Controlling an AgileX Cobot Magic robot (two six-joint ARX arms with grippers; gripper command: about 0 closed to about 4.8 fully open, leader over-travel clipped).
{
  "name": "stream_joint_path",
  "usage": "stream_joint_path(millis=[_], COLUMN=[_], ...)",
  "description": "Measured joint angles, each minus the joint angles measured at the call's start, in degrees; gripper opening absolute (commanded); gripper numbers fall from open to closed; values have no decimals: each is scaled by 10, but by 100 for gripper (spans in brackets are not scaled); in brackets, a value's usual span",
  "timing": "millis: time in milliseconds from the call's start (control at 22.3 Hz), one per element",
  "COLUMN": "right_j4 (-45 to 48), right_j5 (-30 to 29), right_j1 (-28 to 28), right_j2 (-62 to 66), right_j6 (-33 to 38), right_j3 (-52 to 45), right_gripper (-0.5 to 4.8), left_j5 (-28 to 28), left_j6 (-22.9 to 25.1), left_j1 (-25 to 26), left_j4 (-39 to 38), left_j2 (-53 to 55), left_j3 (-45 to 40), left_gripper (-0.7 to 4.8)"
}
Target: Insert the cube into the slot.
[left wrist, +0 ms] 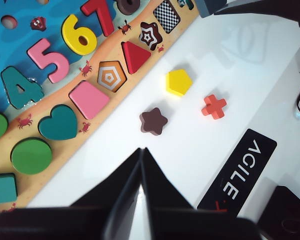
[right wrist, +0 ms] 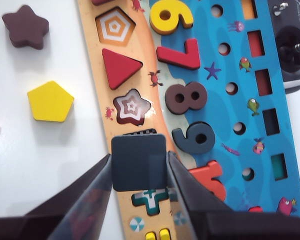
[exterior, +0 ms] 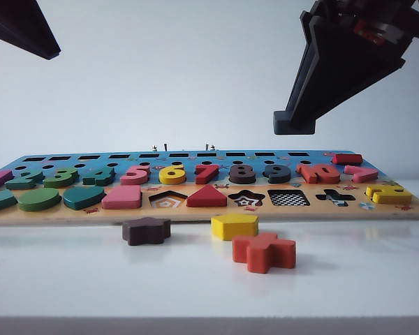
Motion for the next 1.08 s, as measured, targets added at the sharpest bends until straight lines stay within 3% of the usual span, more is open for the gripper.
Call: stream_joint_path(millis=[449,1078], right_j4=[29,44], right_j5=[-38,-48], right_j1=[-47,-60], right_j2=[29,94], right_j6=[-32,-44], right_j3=[-13,-13], right_gripper=[100,99], left_j5=[0,0], left_j6=[0,0], left_j1=[0,0], left_j4=[0,4], left_j2=[0,0], left_j3=[0,0], left_gripper=[17,17])
